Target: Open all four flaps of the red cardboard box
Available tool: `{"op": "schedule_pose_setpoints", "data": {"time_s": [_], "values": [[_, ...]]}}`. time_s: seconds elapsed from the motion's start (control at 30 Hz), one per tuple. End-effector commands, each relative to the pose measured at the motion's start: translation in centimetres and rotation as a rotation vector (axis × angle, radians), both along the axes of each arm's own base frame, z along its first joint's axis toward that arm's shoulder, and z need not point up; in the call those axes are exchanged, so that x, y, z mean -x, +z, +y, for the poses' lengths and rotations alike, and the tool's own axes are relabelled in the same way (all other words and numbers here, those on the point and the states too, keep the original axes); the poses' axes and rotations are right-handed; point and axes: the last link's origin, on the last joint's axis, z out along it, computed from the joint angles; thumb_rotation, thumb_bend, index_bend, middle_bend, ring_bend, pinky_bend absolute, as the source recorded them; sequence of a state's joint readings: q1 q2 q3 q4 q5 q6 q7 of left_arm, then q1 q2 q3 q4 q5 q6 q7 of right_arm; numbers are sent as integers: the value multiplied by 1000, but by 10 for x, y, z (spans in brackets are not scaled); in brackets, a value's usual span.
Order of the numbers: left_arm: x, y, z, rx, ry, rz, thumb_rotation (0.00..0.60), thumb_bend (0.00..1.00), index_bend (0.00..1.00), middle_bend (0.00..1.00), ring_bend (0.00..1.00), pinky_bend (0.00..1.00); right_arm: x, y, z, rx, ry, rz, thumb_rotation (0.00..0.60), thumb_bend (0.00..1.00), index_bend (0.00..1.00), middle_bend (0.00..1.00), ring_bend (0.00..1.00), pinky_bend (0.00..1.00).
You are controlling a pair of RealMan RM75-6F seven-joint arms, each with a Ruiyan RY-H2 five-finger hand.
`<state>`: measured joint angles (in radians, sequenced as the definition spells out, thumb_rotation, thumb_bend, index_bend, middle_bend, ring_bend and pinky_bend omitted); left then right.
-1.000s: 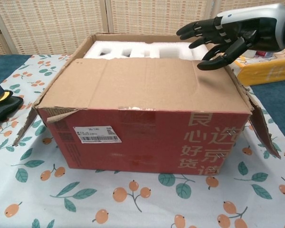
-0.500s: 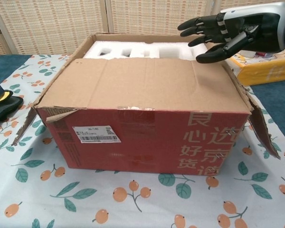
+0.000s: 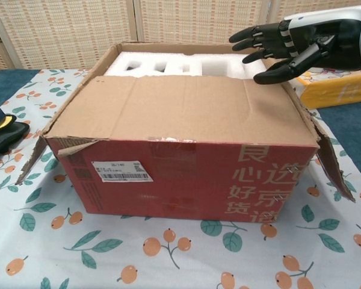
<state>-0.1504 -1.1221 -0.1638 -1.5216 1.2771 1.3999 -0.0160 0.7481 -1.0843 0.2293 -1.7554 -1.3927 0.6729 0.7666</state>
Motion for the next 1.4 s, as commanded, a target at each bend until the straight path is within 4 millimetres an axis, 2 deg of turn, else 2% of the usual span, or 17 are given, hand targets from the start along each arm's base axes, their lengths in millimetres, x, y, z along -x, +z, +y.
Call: {"op": "schedule_pose_setpoints", "data": {"time_s": [0.03,0.57,1.0,1.4], "values": [[0,0,0,0,0,-1,600,380,0,7,0,0,0,0,0,1,-3,-4,600,385,0,0,0,469],[0,-1,1,4,-2,3,600,380,0,7,0,0,6,11,4,16,-35,-38,600,385,0,0,0,469],[-1,-3,3,10,-2,13,600,380,0,6,0,0,-7,28,17,35,13,-105,600,385,0,0,0,469],[0,-5,6,20,7,22,600,380,0,6,0,0,-15,54,36,76,71,-149,600,384,0,0,0,469]]}}
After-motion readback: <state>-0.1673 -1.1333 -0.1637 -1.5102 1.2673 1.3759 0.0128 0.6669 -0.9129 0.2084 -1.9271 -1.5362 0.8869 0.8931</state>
